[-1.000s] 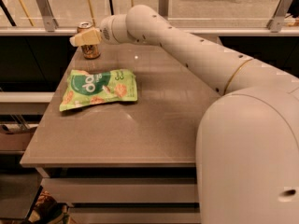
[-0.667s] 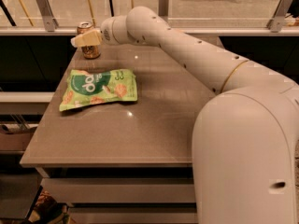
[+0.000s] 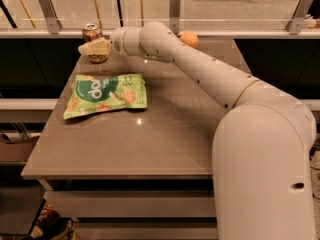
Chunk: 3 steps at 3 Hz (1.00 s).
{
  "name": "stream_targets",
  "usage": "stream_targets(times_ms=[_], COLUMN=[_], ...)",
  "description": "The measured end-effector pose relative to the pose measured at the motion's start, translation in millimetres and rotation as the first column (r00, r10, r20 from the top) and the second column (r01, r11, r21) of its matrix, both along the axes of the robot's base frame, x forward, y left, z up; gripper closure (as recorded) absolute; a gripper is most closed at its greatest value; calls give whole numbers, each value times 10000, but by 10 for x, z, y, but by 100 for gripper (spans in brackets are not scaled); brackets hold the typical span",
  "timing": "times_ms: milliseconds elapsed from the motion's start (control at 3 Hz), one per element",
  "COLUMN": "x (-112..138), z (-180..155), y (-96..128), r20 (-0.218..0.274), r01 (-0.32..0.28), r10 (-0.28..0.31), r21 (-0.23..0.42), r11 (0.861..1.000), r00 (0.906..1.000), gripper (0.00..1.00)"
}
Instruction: Knock orange can over
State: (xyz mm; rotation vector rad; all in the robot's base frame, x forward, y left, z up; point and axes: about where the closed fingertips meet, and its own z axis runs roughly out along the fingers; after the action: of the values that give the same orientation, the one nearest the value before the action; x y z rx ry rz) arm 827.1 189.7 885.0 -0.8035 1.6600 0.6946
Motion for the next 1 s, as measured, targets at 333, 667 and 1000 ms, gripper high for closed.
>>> stream_targets(times_ms=[333, 667, 1000], x=[10, 35, 80], z=[-11, 19, 37], y=[38, 105, 179], r20=[56, 183, 248], r01=[-94, -290, -515], r10=[94, 289, 510], r21=[-37, 66, 216], r11=[9999, 9996, 9984], r00=[9999, 9994, 9984], gripper=[0, 0, 0])
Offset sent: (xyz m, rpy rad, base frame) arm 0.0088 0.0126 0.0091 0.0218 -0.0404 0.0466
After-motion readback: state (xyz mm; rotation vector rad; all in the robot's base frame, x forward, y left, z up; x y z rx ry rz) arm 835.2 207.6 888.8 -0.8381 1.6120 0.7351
